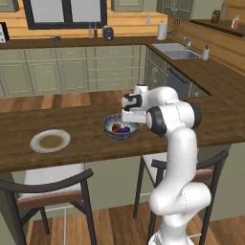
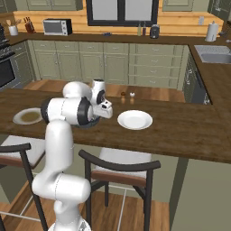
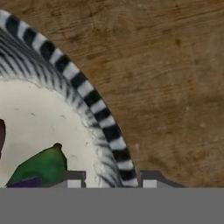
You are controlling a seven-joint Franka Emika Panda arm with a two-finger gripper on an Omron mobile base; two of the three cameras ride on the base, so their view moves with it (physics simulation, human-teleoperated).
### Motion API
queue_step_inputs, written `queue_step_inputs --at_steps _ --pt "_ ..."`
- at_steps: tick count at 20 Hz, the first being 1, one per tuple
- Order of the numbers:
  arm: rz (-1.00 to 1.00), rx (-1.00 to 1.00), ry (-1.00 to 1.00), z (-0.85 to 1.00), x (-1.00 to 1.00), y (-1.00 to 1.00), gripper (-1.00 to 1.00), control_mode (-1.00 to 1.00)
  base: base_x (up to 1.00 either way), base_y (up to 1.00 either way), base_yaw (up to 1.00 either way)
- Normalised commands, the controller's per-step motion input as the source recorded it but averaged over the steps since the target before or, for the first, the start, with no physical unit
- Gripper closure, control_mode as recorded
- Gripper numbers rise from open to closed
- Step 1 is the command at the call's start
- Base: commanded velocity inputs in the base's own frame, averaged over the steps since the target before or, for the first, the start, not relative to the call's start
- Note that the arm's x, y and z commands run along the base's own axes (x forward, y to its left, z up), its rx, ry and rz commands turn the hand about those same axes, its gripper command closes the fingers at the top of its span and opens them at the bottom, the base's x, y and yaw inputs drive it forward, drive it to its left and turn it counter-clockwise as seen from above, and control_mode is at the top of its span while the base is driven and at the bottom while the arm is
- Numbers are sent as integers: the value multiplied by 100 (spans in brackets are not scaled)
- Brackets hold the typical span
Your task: Pick the chicken drumstick and eggplant from their plates and place them in the bowl. Then put the bowl in the fridge.
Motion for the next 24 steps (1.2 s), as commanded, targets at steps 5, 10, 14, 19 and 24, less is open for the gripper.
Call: queue_step_inputs --at_steps 5,10,14,19,24 --pt "9 0 0 -32 0 -1 100 -100 0 0 0" --pt "8 2 0 1 0 -8 100 -100 0 0 0" --pt "3 19 0 93 -61 -2 100 -100 0 0 0" --pt "1 18 0 100 -94 -12 100 -100 0 0 0" --pt "0 15 0 95 -100 -33 100 -100 0 0 0"
